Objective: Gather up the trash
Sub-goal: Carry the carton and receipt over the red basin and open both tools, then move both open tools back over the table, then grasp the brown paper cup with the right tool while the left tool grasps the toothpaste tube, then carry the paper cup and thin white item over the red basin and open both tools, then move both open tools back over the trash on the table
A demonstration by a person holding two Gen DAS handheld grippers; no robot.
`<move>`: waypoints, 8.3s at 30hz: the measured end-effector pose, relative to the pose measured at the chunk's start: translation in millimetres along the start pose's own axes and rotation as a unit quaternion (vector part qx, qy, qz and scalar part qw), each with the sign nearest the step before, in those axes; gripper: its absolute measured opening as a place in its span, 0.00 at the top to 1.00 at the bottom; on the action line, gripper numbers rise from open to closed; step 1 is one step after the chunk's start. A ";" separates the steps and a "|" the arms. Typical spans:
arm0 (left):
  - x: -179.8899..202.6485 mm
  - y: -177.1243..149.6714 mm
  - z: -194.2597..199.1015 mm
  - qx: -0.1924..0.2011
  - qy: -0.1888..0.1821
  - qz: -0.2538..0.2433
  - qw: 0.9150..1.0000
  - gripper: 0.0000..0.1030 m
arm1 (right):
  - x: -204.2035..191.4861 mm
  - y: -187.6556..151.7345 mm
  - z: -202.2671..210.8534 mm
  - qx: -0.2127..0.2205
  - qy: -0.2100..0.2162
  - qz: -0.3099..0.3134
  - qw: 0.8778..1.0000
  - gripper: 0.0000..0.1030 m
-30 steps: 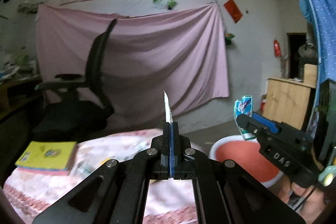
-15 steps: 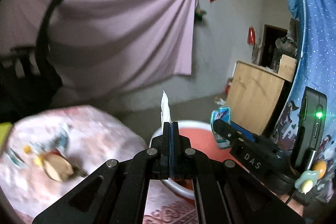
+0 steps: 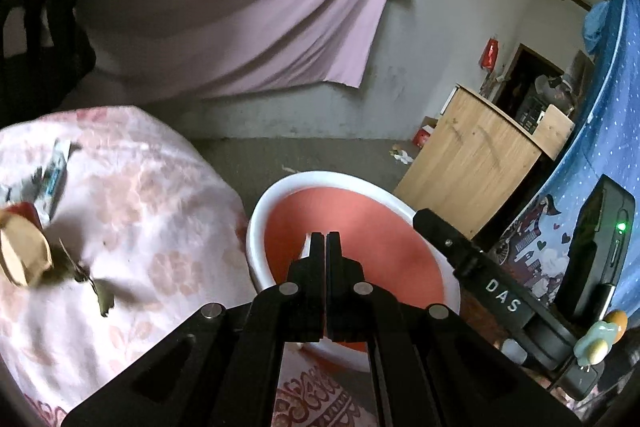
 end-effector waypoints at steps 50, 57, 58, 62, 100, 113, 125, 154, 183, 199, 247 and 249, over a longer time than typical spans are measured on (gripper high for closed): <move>-223.6 -44.2 237.5 0.289 0.346 0.028 0.892 0.01 | -225.7 -33.7 9.6 0.125 0.139 0.243 0.952 0.00; -255.2 -30.4 219.0 0.236 0.336 0.044 0.911 0.01 | -241.5 -48.0 -34.7 0.025 0.148 0.252 0.956 0.00; -258.9 -31.0 214.3 0.223 0.334 0.048 0.915 0.01 | -242.7 -51.5 -41.4 0.006 0.151 0.253 0.956 0.00; -275.0 -32.3 188.6 0.153 0.303 0.072 0.938 0.03 | -244.9 -64.5 -62.3 -0.058 0.155 0.254 0.953 0.13; -272.7 -38.1 71.1 -0.067 0.312 0.037 0.947 0.85 | -238.5 -80.9 -93.5 -0.154 0.135 0.228 0.952 0.52; -254.6 -43.5 96.9 -0.012 0.234 0.051 0.971 0.98 | -242.7 -75.1 -74.4 -0.110 0.169 0.231 0.952 0.52; -207.9 -30.6 156.9 0.159 0.219 -0.011 0.963 0.98 | -244.4 -60.3 -29.4 0.003 0.224 0.229 0.947 0.52; -42.5 5.3 112.8 0.185 0.114 -0.108 0.970 0.98 | -106.6 15.2 48.4 0.171 0.112 0.110 0.973 0.51; 13.1 9.4 11.6 0.017 0.027 -0.061 0.998 0.68 | 6.4 22.6 20.6 0.080 0.006 -0.033 0.996 0.43; 9.3 10.3 13.5 0.027 0.025 -0.056 0.998 0.68 | 15.3 24.8 23.6 0.091 -0.009 -0.039 0.995 0.42; -214.0 -31.6 166.7 0.180 0.297 -0.025 0.937 0.02 | -201.9 -36.0 -46.5 -0.005 0.107 0.236 0.966 0.01; -221.7 -32.2 154.6 0.150 0.294 -0.015 0.944 0.02 | -201.6 -40.3 -55.4 -0.037 0.109 0.233 0.966 0.05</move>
Point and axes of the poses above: each gripper's, at about its wrist camera, not at the fingertips, and z roughly against the way its jaws point, x to its right, y to its top, the point moved 5 cm from there along -z, roughly the way its jaws point, and after that the axes turned 6 degrees about y, right-handed, at the moved point
